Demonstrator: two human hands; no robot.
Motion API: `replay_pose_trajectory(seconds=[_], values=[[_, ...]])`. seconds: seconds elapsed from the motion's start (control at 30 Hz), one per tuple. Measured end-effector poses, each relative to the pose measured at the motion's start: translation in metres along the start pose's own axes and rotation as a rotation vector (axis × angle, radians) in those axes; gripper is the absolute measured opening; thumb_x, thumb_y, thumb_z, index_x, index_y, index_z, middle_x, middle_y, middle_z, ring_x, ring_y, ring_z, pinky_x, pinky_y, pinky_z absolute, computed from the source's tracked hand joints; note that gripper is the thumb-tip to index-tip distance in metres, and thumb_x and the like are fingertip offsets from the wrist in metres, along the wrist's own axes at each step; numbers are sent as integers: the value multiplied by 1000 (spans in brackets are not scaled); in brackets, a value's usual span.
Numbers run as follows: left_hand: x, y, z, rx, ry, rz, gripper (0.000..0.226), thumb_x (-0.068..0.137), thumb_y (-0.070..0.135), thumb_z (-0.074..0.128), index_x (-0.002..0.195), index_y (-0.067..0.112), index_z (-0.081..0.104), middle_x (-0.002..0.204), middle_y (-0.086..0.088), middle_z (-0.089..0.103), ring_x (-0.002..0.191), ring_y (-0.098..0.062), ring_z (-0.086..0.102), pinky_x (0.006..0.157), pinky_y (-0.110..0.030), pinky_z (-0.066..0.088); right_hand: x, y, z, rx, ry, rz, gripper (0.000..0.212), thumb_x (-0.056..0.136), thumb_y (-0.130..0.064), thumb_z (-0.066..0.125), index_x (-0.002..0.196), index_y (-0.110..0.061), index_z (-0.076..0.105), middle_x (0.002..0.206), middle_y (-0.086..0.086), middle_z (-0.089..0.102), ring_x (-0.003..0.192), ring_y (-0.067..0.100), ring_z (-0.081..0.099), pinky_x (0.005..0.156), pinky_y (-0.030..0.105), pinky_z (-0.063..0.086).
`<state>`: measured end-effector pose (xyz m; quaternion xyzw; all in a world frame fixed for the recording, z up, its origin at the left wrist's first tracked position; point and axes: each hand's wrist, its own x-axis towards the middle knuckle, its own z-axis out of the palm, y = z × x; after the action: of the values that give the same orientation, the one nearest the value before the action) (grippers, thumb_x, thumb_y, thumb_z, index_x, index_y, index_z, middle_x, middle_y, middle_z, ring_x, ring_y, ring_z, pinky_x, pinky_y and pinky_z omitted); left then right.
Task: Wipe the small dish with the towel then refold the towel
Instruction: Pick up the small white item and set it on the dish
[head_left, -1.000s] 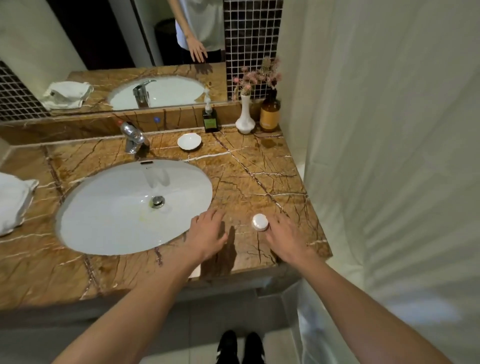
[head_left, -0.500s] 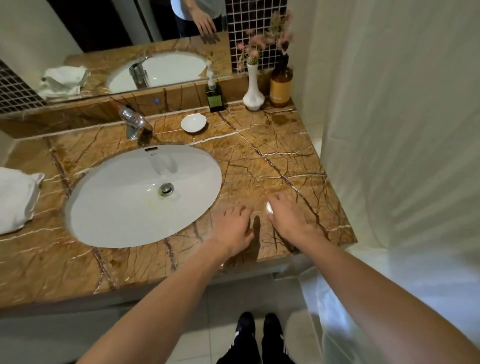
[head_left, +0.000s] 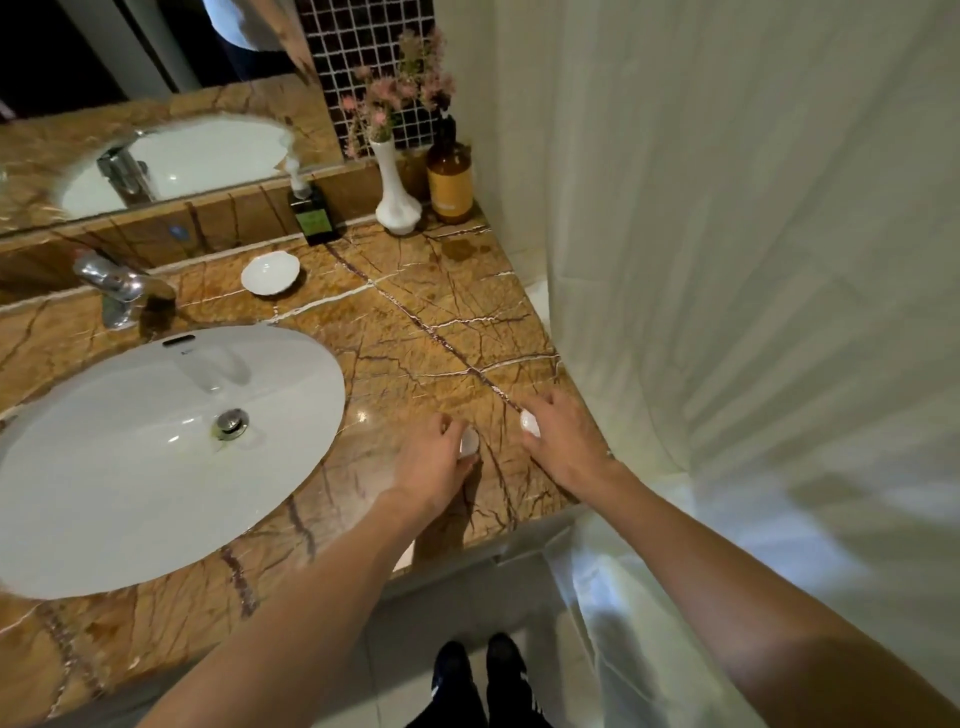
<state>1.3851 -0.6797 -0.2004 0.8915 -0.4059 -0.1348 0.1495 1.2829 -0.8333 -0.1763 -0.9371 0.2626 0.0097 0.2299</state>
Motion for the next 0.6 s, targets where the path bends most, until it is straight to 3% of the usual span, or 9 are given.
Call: replay_pose_trajectory(seconds=[0.13, 0.47, 0.6], values=[[10, 4, 6, 14, -12, -15, 46, 88, 32, 61, 130, 16, 50, 122, -9, 55, 109, -25, 50, 92, -37, 47, -10, 14, -4, -23, -15, 33, 51, 91, -24, 63, 139, -22, 47, 133, 13, 52, 124, 30, 46, 106, 40, 40], [19, 8, 6, 1, -50, -86, 55, 80, 29, 69, 128, 11, 48, 127, -13, 52, 118, -28, 45, 103, -38, 42, -9, -3, 12, 73, -31, 59, 52, 86, -22, 68, 135, -17, 49, 135, 8, 49, 126, 26, 43, 105, 37, 38], [12, -6, -14, -90, -11, -133, 60, 79, 31, 70, 132, 14, 46, 128, -10, 49, 113, -24, 49, 97, -32, 44, 6, -17, 17, 60, -30, 9, 49, 86, -25, 69, 131, -20, 52, 133, 6, 51, 123, 22, 45, 101, 35, 40]])
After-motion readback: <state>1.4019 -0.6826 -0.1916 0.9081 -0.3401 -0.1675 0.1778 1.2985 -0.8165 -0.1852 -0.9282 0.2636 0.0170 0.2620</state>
